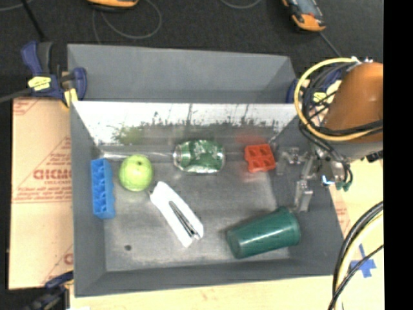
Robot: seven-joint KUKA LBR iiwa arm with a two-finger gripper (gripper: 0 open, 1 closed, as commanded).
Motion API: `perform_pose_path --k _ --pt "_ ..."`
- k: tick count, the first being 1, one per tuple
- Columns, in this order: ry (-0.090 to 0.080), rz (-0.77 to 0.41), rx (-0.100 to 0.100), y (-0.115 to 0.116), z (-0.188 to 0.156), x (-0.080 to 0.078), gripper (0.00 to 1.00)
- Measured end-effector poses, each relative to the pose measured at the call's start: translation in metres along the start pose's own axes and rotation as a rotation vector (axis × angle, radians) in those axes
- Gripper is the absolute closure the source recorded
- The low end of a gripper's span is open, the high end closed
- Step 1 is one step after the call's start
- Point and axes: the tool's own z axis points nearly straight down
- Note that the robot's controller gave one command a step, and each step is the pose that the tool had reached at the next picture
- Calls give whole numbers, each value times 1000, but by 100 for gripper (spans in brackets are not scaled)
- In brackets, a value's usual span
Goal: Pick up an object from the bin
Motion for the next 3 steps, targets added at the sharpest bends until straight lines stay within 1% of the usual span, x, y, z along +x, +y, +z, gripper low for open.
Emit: perform_pose_path --k 1,2,3 --pt "-8 -4 2 1 -5 -1 0" --pt "-11 -103 2 -1 31 21 0" --pt "-13 -117 4 -4 94 47 0"
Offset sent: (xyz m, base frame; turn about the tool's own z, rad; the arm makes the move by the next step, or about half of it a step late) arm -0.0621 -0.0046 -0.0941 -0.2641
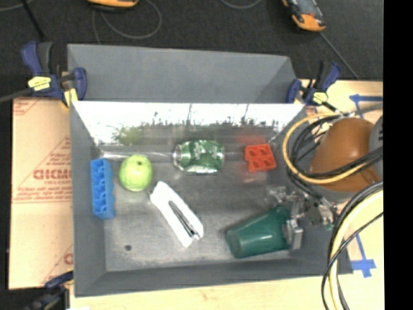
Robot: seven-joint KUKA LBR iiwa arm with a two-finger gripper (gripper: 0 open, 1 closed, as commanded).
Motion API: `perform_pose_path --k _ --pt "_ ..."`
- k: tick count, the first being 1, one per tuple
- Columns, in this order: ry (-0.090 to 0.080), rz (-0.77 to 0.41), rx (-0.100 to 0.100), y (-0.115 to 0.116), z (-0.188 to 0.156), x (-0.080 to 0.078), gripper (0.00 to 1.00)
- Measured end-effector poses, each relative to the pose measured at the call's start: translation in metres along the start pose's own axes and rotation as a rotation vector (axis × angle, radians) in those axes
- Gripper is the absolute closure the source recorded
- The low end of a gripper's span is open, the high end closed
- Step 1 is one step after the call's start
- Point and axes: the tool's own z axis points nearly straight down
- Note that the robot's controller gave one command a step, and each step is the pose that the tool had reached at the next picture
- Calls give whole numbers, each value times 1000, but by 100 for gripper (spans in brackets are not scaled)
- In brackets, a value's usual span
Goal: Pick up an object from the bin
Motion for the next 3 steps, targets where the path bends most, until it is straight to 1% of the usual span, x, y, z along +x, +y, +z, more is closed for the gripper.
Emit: perform_pose_path --k 1,2,3 --pt "13 -64 -3 -2 25 7 0" --pt "-5 -319 7 34 16 7 100" --pt "-6 -320 7 34 16 7 100"
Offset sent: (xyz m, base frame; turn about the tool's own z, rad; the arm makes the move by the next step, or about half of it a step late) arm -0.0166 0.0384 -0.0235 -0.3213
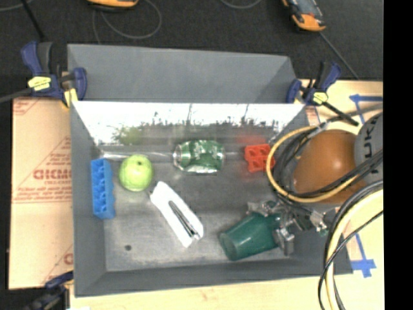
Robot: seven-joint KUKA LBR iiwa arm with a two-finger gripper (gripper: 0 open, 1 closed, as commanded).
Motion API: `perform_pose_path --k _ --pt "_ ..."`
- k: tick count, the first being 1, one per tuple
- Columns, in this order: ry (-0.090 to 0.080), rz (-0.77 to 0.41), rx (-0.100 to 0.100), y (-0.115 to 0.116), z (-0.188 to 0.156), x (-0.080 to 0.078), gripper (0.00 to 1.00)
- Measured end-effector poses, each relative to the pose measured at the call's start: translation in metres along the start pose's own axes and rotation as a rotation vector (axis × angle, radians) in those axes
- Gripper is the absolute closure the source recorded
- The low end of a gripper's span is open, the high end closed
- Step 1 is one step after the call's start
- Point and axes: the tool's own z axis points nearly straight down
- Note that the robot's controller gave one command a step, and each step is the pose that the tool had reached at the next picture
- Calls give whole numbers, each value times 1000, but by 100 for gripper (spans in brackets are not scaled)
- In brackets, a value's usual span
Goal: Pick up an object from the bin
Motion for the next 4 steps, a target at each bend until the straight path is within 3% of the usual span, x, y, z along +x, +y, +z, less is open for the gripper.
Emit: perform_pose_path --k 1,2,3,4 --pt "8 -45 -14 -16 -80 3 100" --pt "8 -46 -14 -16 -80 3 0" --pt "8 -46 -13 -16 -80 3 0" --pt "2 -103 -9 -4 -49 1 0"
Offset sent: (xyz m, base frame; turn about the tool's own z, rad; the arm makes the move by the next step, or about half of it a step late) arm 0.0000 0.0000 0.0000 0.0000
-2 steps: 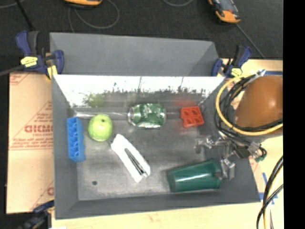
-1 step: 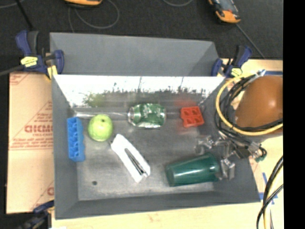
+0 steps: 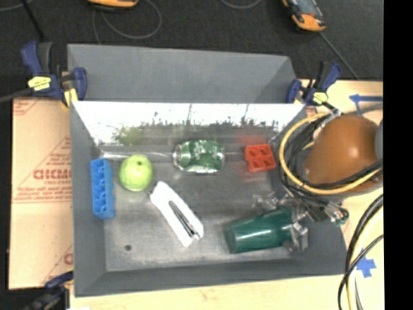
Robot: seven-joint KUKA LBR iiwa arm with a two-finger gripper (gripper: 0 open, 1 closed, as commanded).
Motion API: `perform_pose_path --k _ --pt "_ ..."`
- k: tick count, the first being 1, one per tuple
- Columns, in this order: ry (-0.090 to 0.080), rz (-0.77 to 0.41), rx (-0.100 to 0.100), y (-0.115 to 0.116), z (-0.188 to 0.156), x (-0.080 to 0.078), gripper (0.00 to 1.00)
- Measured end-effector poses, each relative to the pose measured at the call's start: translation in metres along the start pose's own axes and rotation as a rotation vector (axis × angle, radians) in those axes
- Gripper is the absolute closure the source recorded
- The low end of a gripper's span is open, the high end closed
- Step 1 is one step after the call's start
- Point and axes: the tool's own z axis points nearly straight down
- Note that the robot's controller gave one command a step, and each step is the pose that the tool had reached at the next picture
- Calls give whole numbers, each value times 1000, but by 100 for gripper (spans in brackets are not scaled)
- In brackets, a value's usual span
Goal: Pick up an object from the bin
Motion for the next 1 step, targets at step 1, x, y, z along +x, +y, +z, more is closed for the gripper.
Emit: perform_pose_path --k 1 --pt "5 1 -5 21 40 -2 100"
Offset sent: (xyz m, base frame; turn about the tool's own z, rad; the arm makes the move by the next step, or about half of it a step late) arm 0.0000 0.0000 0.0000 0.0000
